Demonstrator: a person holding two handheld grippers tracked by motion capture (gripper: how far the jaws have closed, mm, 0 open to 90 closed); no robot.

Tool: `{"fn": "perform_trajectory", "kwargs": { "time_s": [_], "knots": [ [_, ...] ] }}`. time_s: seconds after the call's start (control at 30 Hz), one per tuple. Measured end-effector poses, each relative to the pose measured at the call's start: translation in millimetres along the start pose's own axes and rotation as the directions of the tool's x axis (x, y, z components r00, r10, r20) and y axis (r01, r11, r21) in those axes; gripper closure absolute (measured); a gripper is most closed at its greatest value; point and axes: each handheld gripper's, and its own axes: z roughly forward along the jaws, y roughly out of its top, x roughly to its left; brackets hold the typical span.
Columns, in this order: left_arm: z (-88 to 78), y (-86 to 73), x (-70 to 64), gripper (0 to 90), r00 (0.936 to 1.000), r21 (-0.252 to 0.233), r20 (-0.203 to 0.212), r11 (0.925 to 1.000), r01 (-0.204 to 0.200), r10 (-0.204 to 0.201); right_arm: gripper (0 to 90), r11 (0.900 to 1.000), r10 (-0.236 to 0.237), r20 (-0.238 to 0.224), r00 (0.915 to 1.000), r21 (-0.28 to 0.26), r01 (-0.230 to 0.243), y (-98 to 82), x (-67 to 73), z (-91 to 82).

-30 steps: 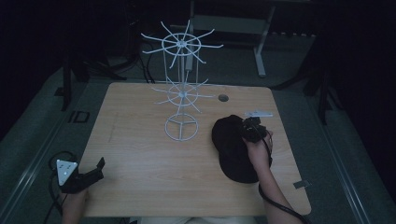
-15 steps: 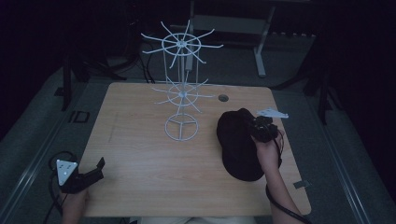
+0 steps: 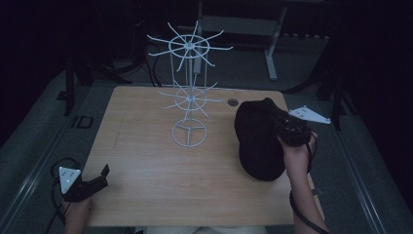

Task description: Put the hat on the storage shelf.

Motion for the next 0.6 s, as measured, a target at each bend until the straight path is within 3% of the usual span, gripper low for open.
{"fn": "perform_trajectory", "kwargs": {
  "time_s": [0.4, 0.43, 0.53, 0.6],
  "knots": [
    [0.0, 0.0, -0.2, 1.5, 1.0, 0.001, -0.001, 1.0, -0.002, 0.002, 81.8, 0.989, -0.042, -0.026, 0.9987, -0.144, 0.038, 44.4, 13.0, -47.8],
    [0.0, 0.0, -0.1, 1.4, 1.0, 0.001, -0.001, 1.0, -0.002, 0.002, 81.8, 0.982, -0.06, -0.035, 0.9976, -0.183, 0.053, 57.2, 18.6, -58.3],
    [0.1, 0.0, 0.1, 1.5, 1.0, 0.001, 0.001, 1.0, 0.0, 0.0, 81.8, 0.976, -0.069, -0.043, 0.9967, -0.209, 0.059, 66.3, 22.6, -65.2],
    [0.1, 0.1, 0.1, 1.4, 1.0, 0.002, 0.0, 1.0, 0.0, 0.0, 81.8, 0.965, -0.088, -0.053, 0.9947, -0.253, 0.072, 80.5, 29.8, -76.2]
  ]
}}
